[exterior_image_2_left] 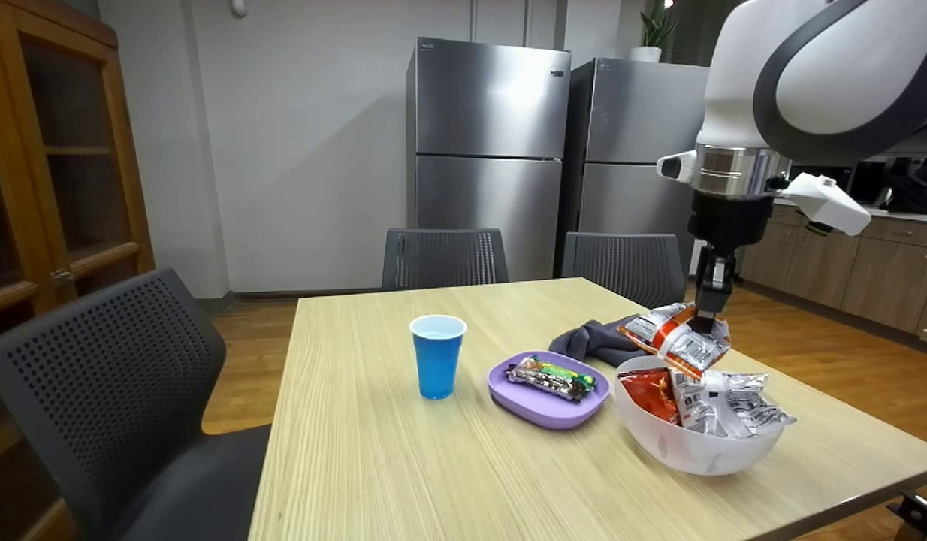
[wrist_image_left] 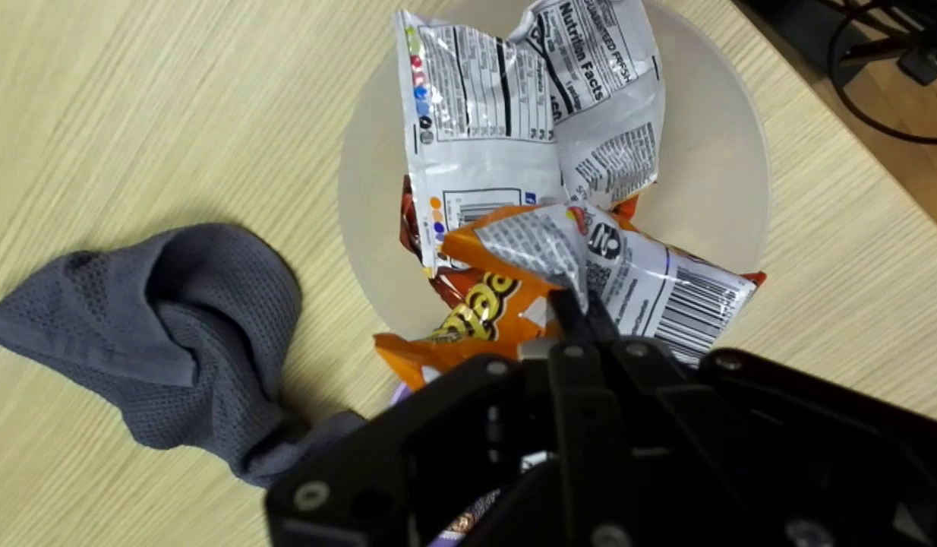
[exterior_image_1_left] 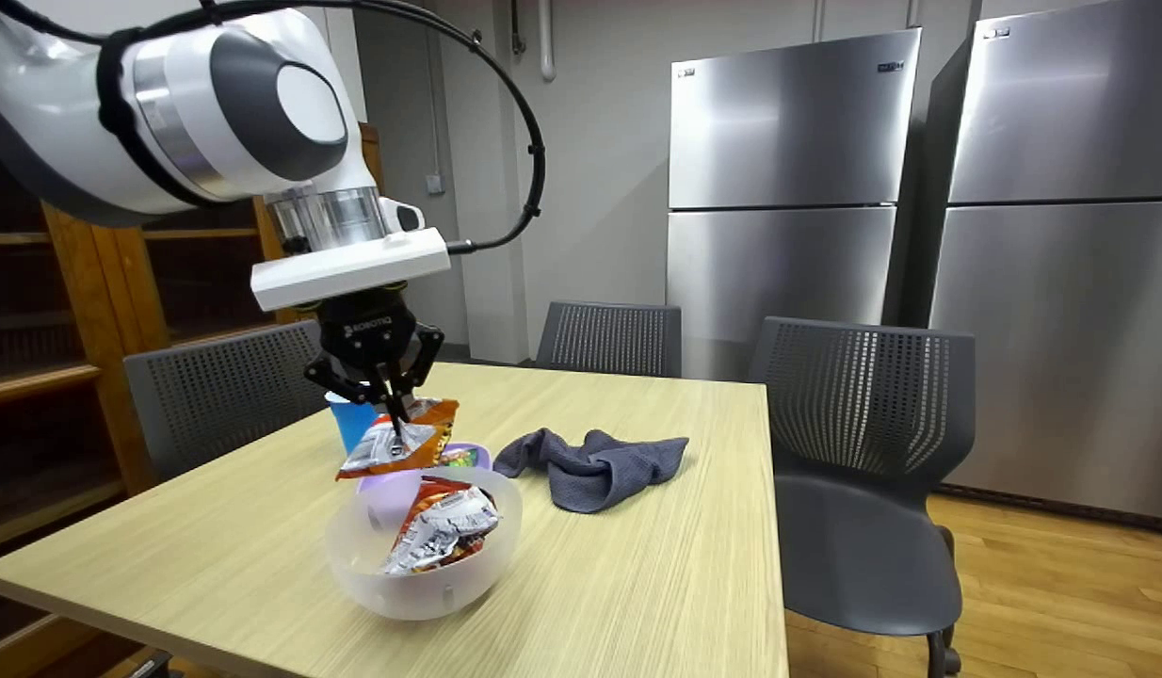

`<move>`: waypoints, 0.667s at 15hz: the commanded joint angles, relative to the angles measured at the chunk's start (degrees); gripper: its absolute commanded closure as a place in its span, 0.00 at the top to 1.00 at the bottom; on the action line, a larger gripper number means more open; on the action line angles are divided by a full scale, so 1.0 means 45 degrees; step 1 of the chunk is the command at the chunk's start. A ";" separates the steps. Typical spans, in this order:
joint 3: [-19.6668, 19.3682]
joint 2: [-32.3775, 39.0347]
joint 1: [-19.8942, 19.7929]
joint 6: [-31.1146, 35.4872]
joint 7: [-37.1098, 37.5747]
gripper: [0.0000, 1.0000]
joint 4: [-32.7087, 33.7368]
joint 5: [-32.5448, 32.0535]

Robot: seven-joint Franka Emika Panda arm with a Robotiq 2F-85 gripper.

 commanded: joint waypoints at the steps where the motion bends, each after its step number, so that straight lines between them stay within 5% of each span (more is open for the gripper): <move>1: 0.0034 0.0136 -0.0432 -0.0042 0.0866 0.00 0.0009 -0.0932; 10: 0.0505 0.1149 -0.0503 -0.0305 0.2678 0.00 0.0253 -0.3344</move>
